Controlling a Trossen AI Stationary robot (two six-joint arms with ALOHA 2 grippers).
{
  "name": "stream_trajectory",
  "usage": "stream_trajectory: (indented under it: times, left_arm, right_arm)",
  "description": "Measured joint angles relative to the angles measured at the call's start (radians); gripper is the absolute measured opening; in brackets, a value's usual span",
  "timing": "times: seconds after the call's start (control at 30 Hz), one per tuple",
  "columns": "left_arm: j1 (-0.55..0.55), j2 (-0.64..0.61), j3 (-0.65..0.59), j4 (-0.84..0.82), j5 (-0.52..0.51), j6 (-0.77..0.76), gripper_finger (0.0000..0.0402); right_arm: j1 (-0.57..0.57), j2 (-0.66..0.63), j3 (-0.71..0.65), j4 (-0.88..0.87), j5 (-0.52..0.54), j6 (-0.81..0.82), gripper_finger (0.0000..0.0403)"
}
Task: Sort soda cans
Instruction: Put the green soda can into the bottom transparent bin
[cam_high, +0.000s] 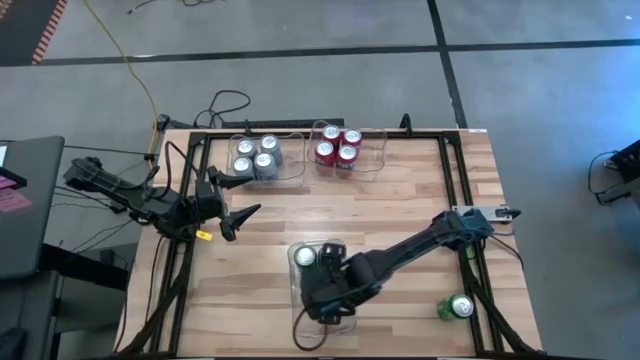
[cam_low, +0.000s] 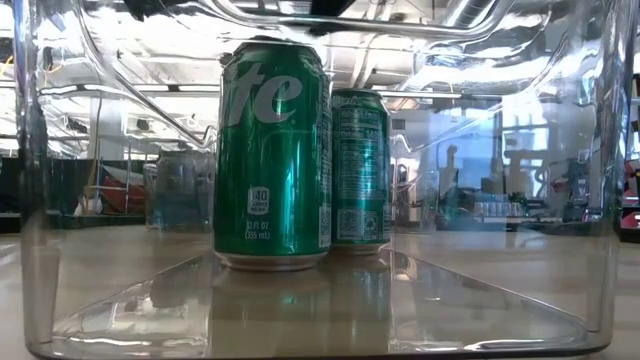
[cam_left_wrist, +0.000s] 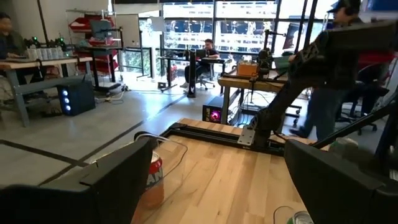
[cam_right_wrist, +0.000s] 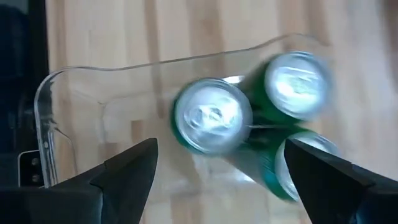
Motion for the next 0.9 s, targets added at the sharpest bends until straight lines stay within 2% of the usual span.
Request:
stream_trajectory:
  times: [0.2,0.33,0.7,0.9]
  left_arm:
    - [0.000,0.000,0.000,-0.001,0.000,0.000,0.0361]
    - [0.000,0.000,0.000,-0.001,0.000,-0.004,0.0361]
    - [0.000,0.000,0.000,-0.004,0.000,-0.004,0.0361]
    - [0.000,0.000,0.000,-0.007,0.000,-0.006,0.0361]
  right_arm:
    - [0.051,-0.086,0.000,-0.115,0.112,0.124,0.0366]
    - [0.092,-0.127,0.000,-0.271,0.151,0.294,0.0366]
    - [0.224,-0.173,-0.082,-0.272,0.040,0.537,0.0366]
    - [0.309,-0.173,-0.119,-0.211,-0.036,0.569,0.0366]
